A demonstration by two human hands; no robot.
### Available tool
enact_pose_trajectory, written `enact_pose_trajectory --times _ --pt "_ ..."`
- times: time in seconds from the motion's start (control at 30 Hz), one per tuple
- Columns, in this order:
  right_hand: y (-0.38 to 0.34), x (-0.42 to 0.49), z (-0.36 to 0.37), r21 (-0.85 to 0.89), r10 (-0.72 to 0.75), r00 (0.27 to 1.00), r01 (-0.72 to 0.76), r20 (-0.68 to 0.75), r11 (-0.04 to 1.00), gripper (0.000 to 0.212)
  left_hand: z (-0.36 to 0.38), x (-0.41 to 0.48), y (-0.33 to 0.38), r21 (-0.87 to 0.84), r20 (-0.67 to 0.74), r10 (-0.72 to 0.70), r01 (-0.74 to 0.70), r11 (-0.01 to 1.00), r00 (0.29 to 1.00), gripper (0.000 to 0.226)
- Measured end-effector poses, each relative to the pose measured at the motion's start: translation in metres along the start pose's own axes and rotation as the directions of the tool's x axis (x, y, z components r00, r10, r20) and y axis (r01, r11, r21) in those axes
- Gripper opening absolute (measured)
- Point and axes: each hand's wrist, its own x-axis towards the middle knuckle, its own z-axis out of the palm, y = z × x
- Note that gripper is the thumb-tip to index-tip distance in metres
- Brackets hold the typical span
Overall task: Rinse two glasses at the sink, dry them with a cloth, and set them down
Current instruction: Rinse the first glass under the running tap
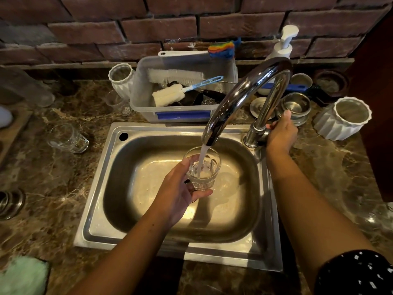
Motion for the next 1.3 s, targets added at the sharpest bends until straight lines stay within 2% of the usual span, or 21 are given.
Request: enact_pose_trajectory --times 0.07,0.13,0.27,0.3,0.37,0.43,0.5,0.57,0.6,0.63,0.73,0.77,0.83,0.9,0.93,1.03,1.1,1.17,1.2,1.23,1.3 --pt "0.001 -0.006 -0.007 0.107 0.041 0.995 -0.050 0.086 0.993 0.044 -0.001 -0.001 0.000 0.011 0.001 0.006 -0.006 1.000 1.000 0.050" --pt "0.001 -0.017 -0.016 0.074 0.010 0.994 -0.018 0.105 0.997 0.030 -0.003 -0.003 0.000 0.016 0.003 0.016 -0.016 1.000 1.000 0.055" --pt "-0.007 -0.058 -0.042 -0.047 -0.163 0.986 0.162 -0.019 0.986 0.042 -0.005 -0.008 0.002 0.021 0.021 0.028 -0.028 0.999 0.999 0.054" --pt "-0.012 -0.074 -0.048 -0.059 -0.213 0.977 0.212 -0.011 0.976 0.043 -0.006 -0.009 0.003 0.035 0.022 0.029 -0.030 0.999 0.999 0.052" --pt "-0.021 -0.109 -0.058 -0.054 -0.309 0.943 0.317 0.123 0.947 0.040 -0.009 -0.012 0.004 0.058 0.027 0.018 -0.020 0.998 0.999 0.051" --pt "-0.030 -0.149 -0.066 -0.060 -0.440 0.834 0.484 0.332 0.873 0.036 -0.012 -0.014 0.006 0.035 0.025 -0.007 0.006 0.999 1.000 0.059" --pt "-0.036 -0.186 -0.071 -0.027 -0.531 0.638 0.654 0.558 0.756 0.037 -0.016 -0.018 0.007 0.022 0.046 -0.029 0.028 0.999 0.999 0.064" --pt "-0.039 -0.209 -0.069 0.035 -0.500 0.388 0.763 0.774 0.646 0.043 -0.020 -0.020 0.008 0.079 0.108 -0.013 0.004 0.997 0.994 0.059" --pt "-0.039 -0.215 -0.067 0.032 -0.435 0.289 0.803 0.853 0.595 0.046 -0.021 -0.022 0.010 0.111 0.142 -0.003 -0.013 0.994 0.990 0.056" --pt "-0.042 -0.217 -0.063 0.002 -0.357 0.226 0.842 0.906 0.539 0.047 -0.022 -0.024 0.012 0.140 0.159 -0.002 -0.020 0.990 0.987 0.054" --pt "-0.058 -0.205 -0.048 -0.100 -0.107 0.142 0.940 0.984 0.325 0.033 -0.020 -0.028 0.024 0.264 0.155 -0.041 -0.001 0.964 0.987 0.054" --pt "-0.064 -0.201 -0.043 -0.109 -0.023 0.121 0.951 0.992 0.289 0.027 -0.019 -0.028 0.027 0.323 0.154 -0.061 0.008 0.946 0.986 0.052" --pt "-0.073 -0.195 -0.037 -0.091 0.035 0.084 0.945 0.996 0.314 0.021 -0.020 -0.026 0.034 0.385 0.137 -0.098 0.038 0.922 0.986 0.050" --pt "-0.076 -0.195 -0.035 -0.074 -0.031 0.095 0.904 0.995 0.422 0.019 -0.022 -0.024 0.038 0.352 0.136 -0.114 0.060 0.934 0.984 0.056" --pt "-0.076 -0.196 -0.035 -0.077 -0.070 0.130 0.858 0.989 0.508 0.017 -0.023 -0.023 0.039 0.312 0.136 -0.113 0.066 0.948 0.984 0.060" --pt "-0.078 -0.201 -0.036 -0.067 -0.143 0.293 0.605 0.945 0.793 0.018 -0.021 -0.024 0.041 0.189 0.073 -0.071 0.056 0.980 0.995 0.060" --pt "-0.074 -0.207 -0.035 -0.032 -0.182 0.431 0.444 0.884 0.895 0.024 -0.012 -0.023 0.037 0.129 -0.017 -0.070 0.072 0.989 0.997 0.056" --pt "-0.064 -0.224 -0.033 -0.007 -0.235 0.645 0.350 0.727 0.937 0.033 -0.001 -0.023 0.032 0.016 -0.083 -0.127 0.129 0.992 0.988 0.052" --pt "-0.057 -0.234 -0.032 -0.009 -0.283 0.725 0.371 0.628 0.929 0.038 0.005 -0.023 0.029 -0.042 -0.099 -0.161 0.158 0.987 0.982 0.050" --pt "-0.050 -0.244 -0.032 -0.038 -0.343 0.768 0.429 0.540 0.902 0.041 0.009 -0.023 0.027 -0.099 -0.113 -0.196 0.185 0.978 0.974 0.048" --pt "-0.035 -0.255 -0.032 -0.131 -0.469 0.763 0.573 0.445 0.809 0.041 0.017 -0.024 0.023 -0.196 -0.145 -0.246 0.216 0.957 0.958 0.047"
